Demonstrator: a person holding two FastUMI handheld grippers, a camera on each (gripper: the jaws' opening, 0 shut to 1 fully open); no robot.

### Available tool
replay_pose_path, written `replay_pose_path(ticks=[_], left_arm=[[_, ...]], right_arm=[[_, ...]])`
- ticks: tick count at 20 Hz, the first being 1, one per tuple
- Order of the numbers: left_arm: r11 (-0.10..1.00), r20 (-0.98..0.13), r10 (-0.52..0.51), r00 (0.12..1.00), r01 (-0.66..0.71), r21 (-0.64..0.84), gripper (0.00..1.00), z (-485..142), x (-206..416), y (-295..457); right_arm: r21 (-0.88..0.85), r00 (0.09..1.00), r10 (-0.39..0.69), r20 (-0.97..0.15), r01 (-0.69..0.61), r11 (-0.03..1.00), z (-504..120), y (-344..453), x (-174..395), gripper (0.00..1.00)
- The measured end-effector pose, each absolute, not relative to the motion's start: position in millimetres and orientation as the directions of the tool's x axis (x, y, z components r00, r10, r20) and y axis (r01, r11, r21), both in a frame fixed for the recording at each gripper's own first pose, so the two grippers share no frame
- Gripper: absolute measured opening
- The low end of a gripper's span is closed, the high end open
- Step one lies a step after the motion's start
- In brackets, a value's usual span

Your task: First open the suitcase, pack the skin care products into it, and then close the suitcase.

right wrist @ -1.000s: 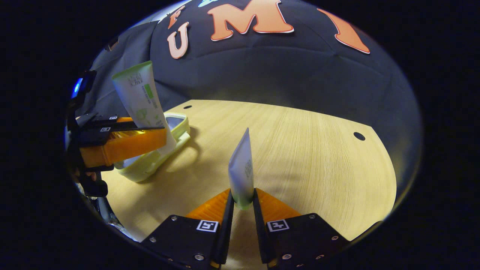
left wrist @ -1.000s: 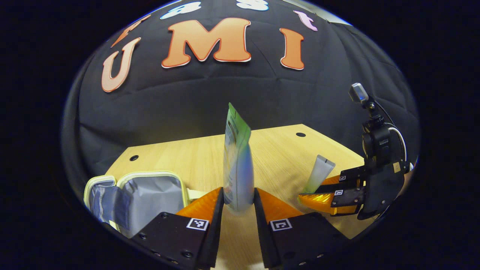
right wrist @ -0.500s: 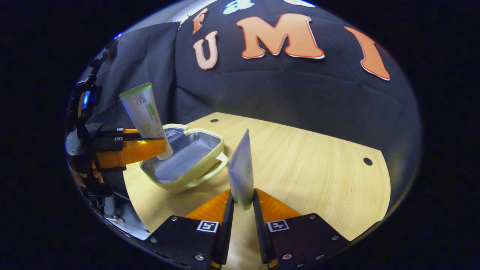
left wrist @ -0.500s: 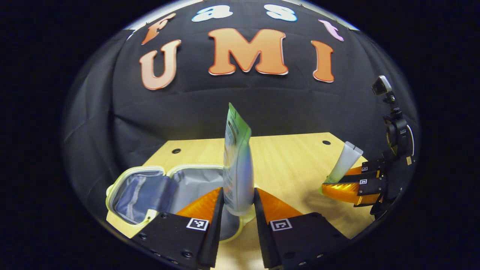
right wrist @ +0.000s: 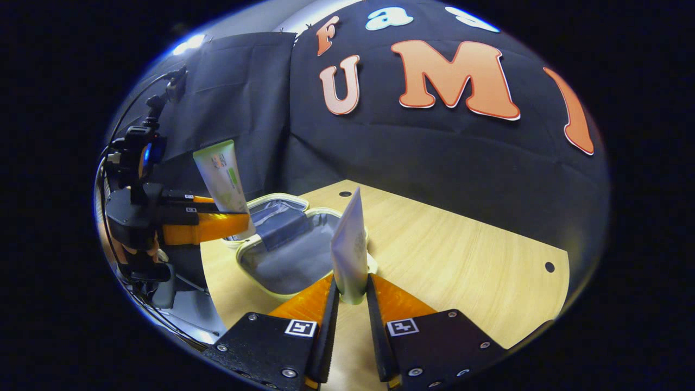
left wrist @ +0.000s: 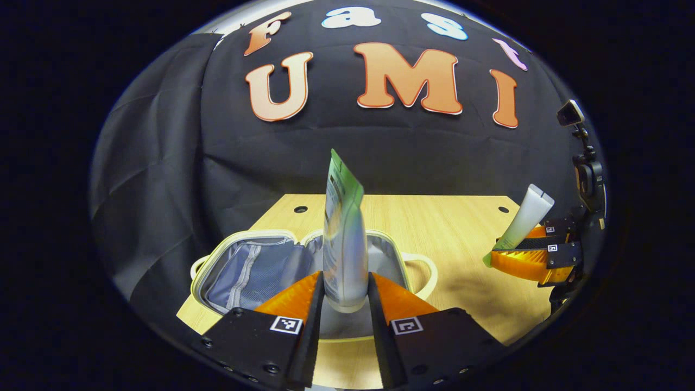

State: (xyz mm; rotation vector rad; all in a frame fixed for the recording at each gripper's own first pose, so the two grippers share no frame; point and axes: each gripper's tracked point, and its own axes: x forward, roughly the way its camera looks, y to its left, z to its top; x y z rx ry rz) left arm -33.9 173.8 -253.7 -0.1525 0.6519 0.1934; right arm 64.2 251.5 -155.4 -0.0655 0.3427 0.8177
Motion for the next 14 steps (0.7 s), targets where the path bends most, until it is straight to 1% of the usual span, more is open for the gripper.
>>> replay_pose_path(ticks=[3,4,5,11,12,14], left_arm=[[0.972,-0.650,0.061,0.758,-0.194,-0.134,0.45,-276,-23,192],[0.973,-0.666,0.036,0.745,-0.178,-0.147,0.46,-285,-20,196],[0.973,-0.681,0.012,0.732,-0.164,-0.159,0.45,-293,-17,201],[0.971,-0.783,-0.142,0.606,-0.071,-0.230,0.45,-354,-15,207],[0.969,-0.797,-0.167,0.581,-0.054,-0.243,0.46,-362,-15,205],[0.963,-0.808,-0.207,0.551,-0.031,-0.268,0.43,-373,-12,203]], right_arm=[[0.090,0.638,0.694,-0.334,-0.711,0.697,-153,277,68,0.33],[0.104,0.637,0.691,-0.341,-0.705,0.701,-152,285,70,0.33],[0.110,0.641,0.683,-0.350,-0.696,0.710,-154,292,71,0.33],[0.114,0.673,0.628,-0.392,-0.642,0.758,-165,327,79,0.33],[0.114,0.676,0.618,-0.402,-0.632,0.766,-169,329,78,0.33],[0.125,0.685,0.601,-0.412,-0.611,0.782,-172,340,84,0.33]])
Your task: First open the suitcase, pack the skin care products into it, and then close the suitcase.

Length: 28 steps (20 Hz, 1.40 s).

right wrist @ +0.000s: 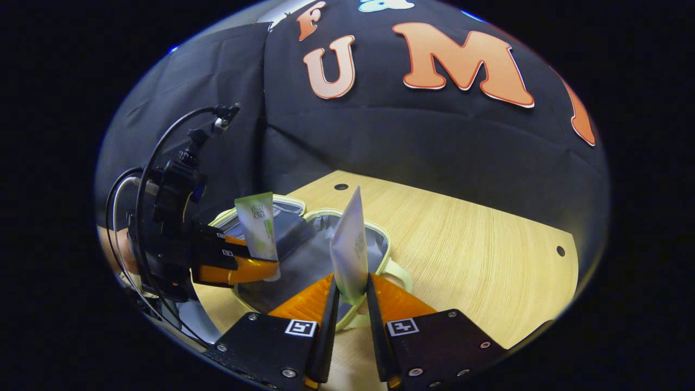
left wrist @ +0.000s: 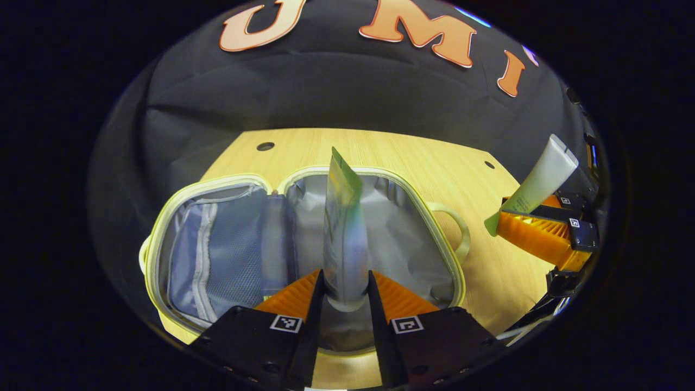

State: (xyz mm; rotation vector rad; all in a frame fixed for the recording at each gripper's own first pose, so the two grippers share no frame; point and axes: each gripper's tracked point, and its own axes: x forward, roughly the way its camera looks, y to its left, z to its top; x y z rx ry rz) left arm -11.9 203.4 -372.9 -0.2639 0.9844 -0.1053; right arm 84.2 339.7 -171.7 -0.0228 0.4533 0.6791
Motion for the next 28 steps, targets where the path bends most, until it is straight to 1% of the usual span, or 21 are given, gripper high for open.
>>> replay_pose_path(ticks=[2,3,4,6,7,8,10,15,19,20,21,22,24,25,28], left_arm=[[0.957,-0.821,-0.236,0.520,-0.021,-0.289,0.45,-380,-8,203],[0.954,-0.829,-0.251,0.500,-0.020,-0.301,0.43,-383,-8,202],[0.952,-0.837,-0.256,0.484,-0.023,-0.305,0.45,-388,-9,202],[0.951,-0.853,-0.262,0.452,-0.029,-0.307,0.43,-394,-8,201],[0.951,-0.860,-0.261,0.440,-0.034,-0.306,0.45,-397,-7,201],[0.952,-0.868,-0.258,0.425,-0.042,-0.304,0.45,-399,-8,201],[0.950,-0.883,-0.253,0.396,-0.070,-0.303,0.45,-407,-6,201],[0.930,-0.898,-0.248,0.363,-0.170,-0.326,0.45,-412,-4,192],[0.910,-0.878,-0.271,0.395,-0.192,-0.367,0.50,-402,-5,190],[0.892,-0.861,-0.289,0.418,-0.209,-0.401,0.53,-395,-5,188],[0.884,-0.858,-0.289,0.423,-0.225,-0.409,0.58,-394,-5,191],[0.875,-0.854,-0.292,0.431,-0.241,-0.421,0.59,-395,-6,193],[0.854,-0.844,-0.295,0.448,-0.273,-0.443,0.59,-391,-6,199],[0.842,-0.836,-0.297,0.462,-0.286,-0.457,0.60,-380,-11,204],[0.836,-0.807,-0.265,0.528,-0.292,-0.465,0.61,-355,-15,230]], right_arm=[[0.135,0.688,0.588,-0.425,-0.594,0.793,-176,347,88,0.33],[0.133,0.690,0.580,-0.432,-0.588,0.798,-178,348,90,0.33],[0.129,0.692,0.572,-0.441,-0.582,0.803,-180,348,91,0.33],[0.132,0.691,0.563,-0.453,-0.573,0.809,-183,352,91,0.33],[0.132,0.692,0.558,-0.459,-0.568,0.812,-185,353,92,0.33],[0.131,0.693,0.552,-0.464,-0.563,0.816,-186,354,93,0.33],[0.130,0.695,0.538,-0.478,-0.550,0.825,-190,355,95,0.33],[0.136,0.686,0.528,-0.501,-0.540,0.831,-197,360,99,0.33],[0.139,0.665,0.530,-0.526,-0.548,0.825,-207,369,98,0.33],[0.138,0.660,0.530,-0.533,-0.550,0.824,-210,371,98,0.33],[0.140,0.652,0.533,-0.539,-0.554,0.820,-213,375,95,0.33],[0.139,0.649,0.533,-0.544,-0.556,0.819,-214,379,95,0.33],[0.137,0.635,0.535,-0.556,-0.566,0.813,-218,380,93,0.33],[0.134,0.629,0.535,-0.564,-0.570,0.810,-219,380,92,0.34],[0.132,0.618,0.529,-0.581,-0.570,0.811,-221,380,94,0.33]])
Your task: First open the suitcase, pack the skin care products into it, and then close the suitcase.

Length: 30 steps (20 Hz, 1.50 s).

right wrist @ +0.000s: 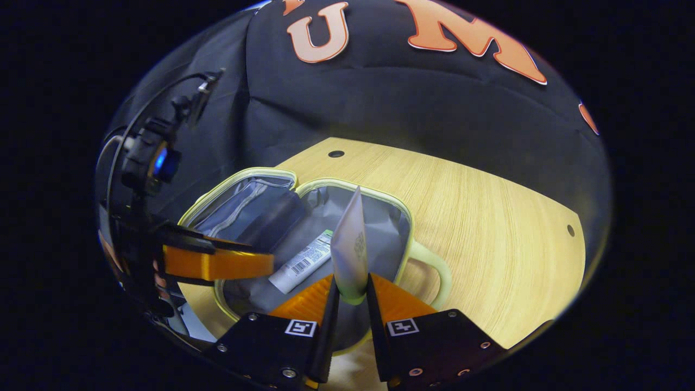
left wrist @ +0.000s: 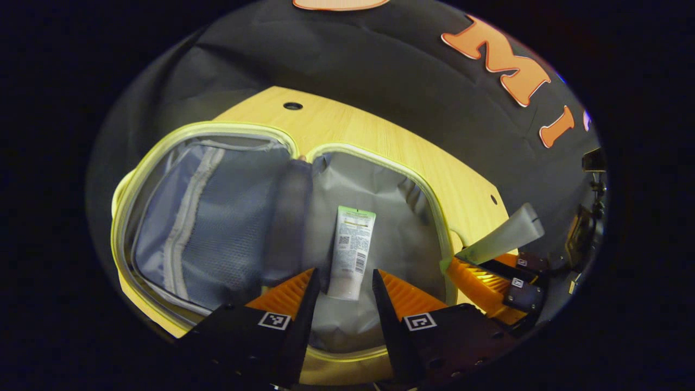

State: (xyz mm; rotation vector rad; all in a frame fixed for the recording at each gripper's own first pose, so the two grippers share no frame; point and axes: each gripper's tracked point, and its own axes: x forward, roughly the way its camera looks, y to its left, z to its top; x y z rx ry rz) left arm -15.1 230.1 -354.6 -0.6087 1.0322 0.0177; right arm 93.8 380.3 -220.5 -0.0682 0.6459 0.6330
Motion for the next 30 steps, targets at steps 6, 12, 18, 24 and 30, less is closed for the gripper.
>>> replay_pose_path(ticks=[6,12,18,24,30], left_arm=[[0.864,-0.768,-0.139,0.625,-0.303,-0.403,0.85,-313,-27,295],[0.869,-0.765,0.060,0.641,-0.411,-0.276,0.84,-294,-60,385],[0.757,-0.793,0.150,0.591,-0.585,-0.292,0.84,-317,-104,463],[0.637,-0.792,0.175,0.585,-0.680,-0.362,0.84,-335,-124,521],[0.534,-0.802,0.094,0.589,-0.710,-0.459,0.84,-393,-123,554]], right_arm=[[0.131,0.572,0.486,-0.661,-0.549,0.825,-250,383,96,0.33],[0.152,0.552,0.453,-0.699,-0.505,0.850,-258,385,102,0.33],[0.170,0.568,0.443,-0.693,-0.468,0.867,-254,391,105,0.38],[0.200,0.642,0.446,-0.624,-0.421,0.885,-209,378,108,0.62],[0.140,0.735,0.411,-0.540,-0.403,0.904,-168,347,106,0.81]])
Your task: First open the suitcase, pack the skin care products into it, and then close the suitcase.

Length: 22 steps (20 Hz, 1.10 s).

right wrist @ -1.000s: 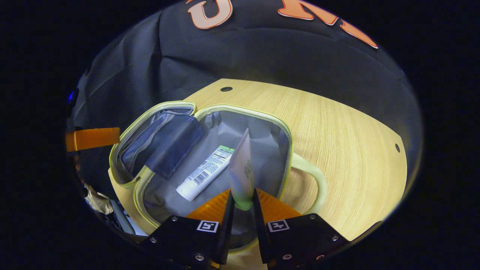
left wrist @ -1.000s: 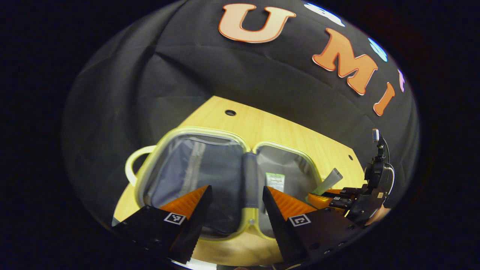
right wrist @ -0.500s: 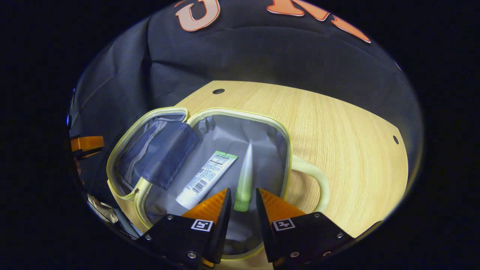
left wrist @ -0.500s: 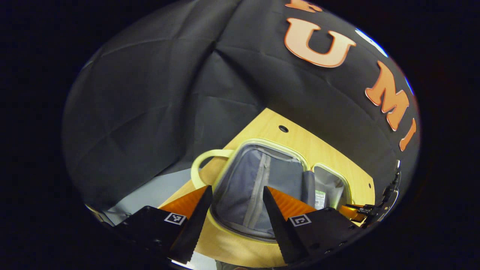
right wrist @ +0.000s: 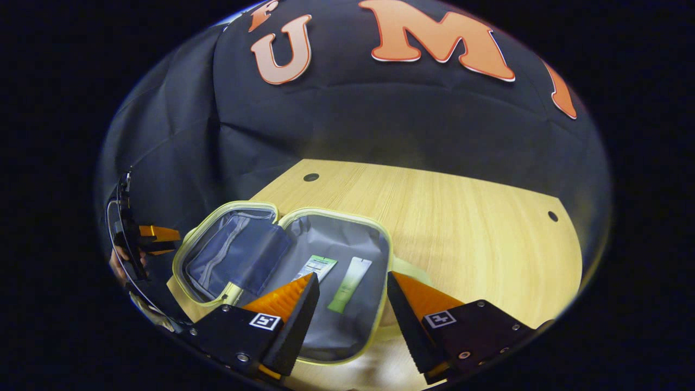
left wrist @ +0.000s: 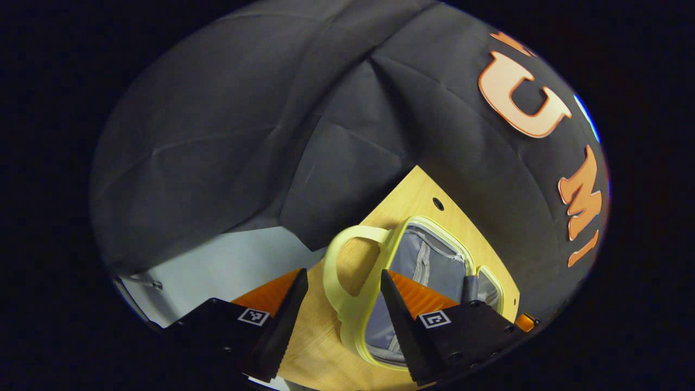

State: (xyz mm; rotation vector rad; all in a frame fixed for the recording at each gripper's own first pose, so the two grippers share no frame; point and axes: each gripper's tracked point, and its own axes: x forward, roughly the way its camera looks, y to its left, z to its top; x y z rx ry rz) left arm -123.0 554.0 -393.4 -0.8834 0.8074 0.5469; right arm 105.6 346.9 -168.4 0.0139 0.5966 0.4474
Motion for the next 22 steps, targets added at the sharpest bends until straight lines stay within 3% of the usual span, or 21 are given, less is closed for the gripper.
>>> replay_pose_path(ticks=[2,3,5,6,9,11,17,21,22], left_arm=[[0.472,-0.795,0.045,0.605,-0.714,-0.517,0.84,-404,-121,554],[0.431,-0.785,0.011,0.620,-0.711,-0.556,0.89,-409,-119,552],[0.319,-0.745,-0.004,0.668,-0.705,-0.633,0.80,-412,-113,555],[0.255,-0.722,-0.017,0.692,-0.695,-0.672,0.60,-415,-107,555],[0.203,-0.705,-0.039,0.708,-0.685,-0.700,0.57,-425,-111,555],[0.144,-0.692,-0.019,0.722,-0.683,-0.716,0.18,-421,-109,560],[0.142,-0.500,0.046,0.865,-0.501,-0.854,0.17,-343,-104,584],[0.206,-0.451,0.068,0.890,-0.454,-0.867,0.16,-296,-92,583],[0.200,-0.444,0.089,0.891,-0.453,-0.869,0.10,-281,-94,586]], right_arm=[[0.115,0.750,0.391,-0.533,-0.394,0.912,-162,336,102,0.83],[0.109,0.758,0.384,-0.528,-0.388,0.915,-159,333,103,0.83],[0.107,0.768,0.369,-0.523,-0.370,0.923,-152,321,101,0.84],[0.107,0.777,0.359,-0.517,-0.357,0.928,-147,314,100,0.84],[0.094,0.788,0.336,-0.516,-0.337,0.937,-143,299,98,0.84],[0.095,0.793,0.329,-0.513,-0.328,0.940,-142,291,99,0.84],[0.132,0.808,0.336,-0.485,-0.312,0.941,-125,274,101,0.84],[0.160,0.812,0.353,-0.465,-0.315,0.936,-115,270,108,0.84],[0.167,0.814,0.357,-0.458,-0.315,0.934,-112,268,109,0.84]])
